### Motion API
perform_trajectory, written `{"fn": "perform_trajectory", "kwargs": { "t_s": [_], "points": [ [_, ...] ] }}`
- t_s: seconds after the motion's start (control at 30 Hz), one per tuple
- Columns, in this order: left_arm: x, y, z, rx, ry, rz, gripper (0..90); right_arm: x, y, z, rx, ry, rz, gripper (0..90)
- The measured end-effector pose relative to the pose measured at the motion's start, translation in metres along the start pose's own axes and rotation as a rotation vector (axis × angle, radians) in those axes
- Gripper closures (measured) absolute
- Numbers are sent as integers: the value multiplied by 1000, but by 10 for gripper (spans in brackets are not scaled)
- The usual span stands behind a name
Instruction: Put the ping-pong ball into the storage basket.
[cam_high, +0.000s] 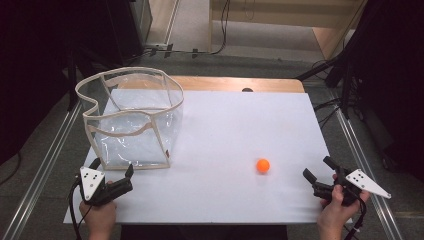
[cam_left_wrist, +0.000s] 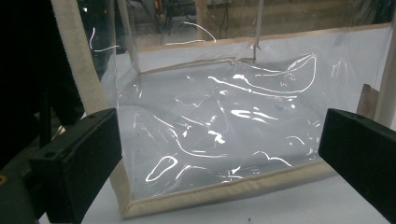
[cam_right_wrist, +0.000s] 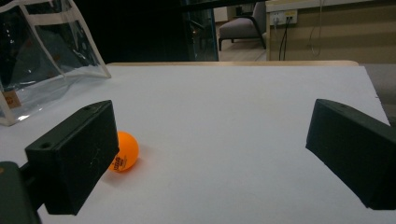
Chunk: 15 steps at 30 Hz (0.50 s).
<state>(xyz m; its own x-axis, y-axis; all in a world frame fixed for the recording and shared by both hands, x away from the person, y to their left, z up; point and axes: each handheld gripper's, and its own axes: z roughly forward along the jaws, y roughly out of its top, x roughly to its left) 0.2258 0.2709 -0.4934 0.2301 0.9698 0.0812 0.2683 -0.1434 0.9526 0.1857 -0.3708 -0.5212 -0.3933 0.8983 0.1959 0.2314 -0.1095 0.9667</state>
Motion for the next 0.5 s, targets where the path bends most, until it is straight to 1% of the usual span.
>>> {"fn": "perform_trajectory", "kwargs": {
  "t_s": [0.07,0.1,0.17,0.27,0.33,0.4,0.43,0.5],
  "points": [
    [0,0,0,1,-1,2,0,0,1,-1,0,2,10,7],
    [0,0,0,0,-1,3,0,0,1,-1,2,2,5,7],
    [-1,0,0,1,0,9,0,2,3,0,20,21,-2,7],
    [-3,-1,1,7,4,22,0,5,7,4,51,26,-36,7],
    [-3,-1,0,8,3,31,0,7,9,6,56,37,-45,7],
    [-3,-1,0,9,3,32,0,10,12,8,65,40,-62,7],
    [-3,-1,0,10,2,31,0,12,13,10,72,42,-63,7],
    [-3,-1,0,8,3,32,0,15,15,12,92,35,-66,7]
  ]
}}
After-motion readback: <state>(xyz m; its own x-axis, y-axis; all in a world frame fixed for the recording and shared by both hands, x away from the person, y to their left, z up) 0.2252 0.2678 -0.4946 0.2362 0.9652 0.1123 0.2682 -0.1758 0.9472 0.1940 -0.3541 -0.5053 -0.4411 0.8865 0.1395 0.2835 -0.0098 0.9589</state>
